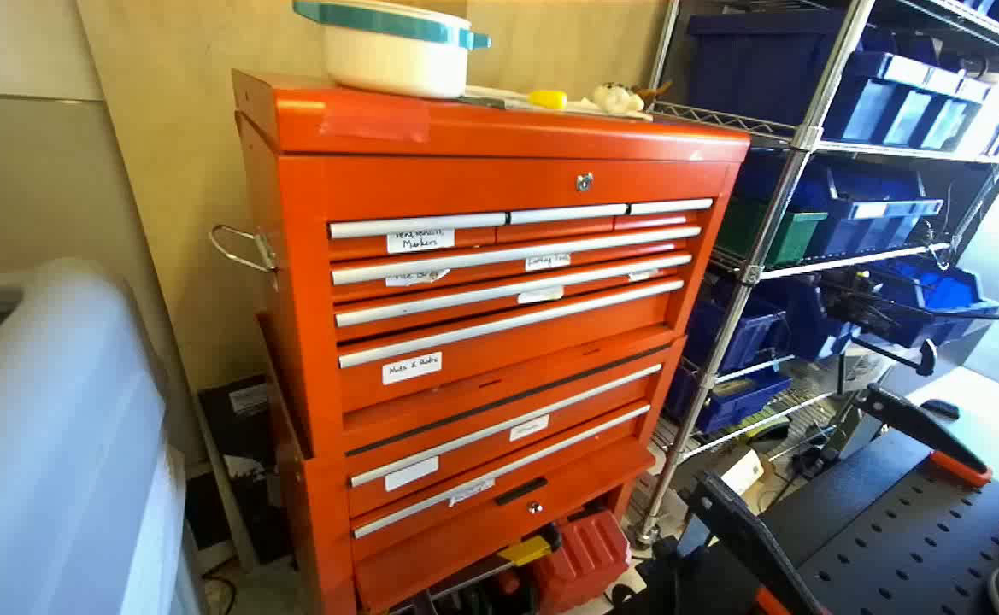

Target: Move the white object

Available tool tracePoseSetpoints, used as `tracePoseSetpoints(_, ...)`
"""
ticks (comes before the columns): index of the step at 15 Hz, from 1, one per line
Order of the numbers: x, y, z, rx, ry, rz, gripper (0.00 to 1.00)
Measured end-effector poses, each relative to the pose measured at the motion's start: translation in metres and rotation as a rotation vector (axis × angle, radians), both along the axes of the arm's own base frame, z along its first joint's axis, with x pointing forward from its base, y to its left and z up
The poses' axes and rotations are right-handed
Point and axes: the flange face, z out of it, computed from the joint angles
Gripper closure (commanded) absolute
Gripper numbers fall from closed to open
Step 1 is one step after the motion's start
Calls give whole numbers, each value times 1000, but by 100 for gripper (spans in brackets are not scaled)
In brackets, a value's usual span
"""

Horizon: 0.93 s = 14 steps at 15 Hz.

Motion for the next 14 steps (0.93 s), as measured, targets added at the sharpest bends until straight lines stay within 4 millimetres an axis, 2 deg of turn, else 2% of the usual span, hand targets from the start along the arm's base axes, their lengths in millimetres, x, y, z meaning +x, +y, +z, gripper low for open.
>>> tracePoseSetpoints(11,1,0,-2,0,5,-4,0)
tracePoseSetpoints(14,13,1,-14,3,13,-50,0)
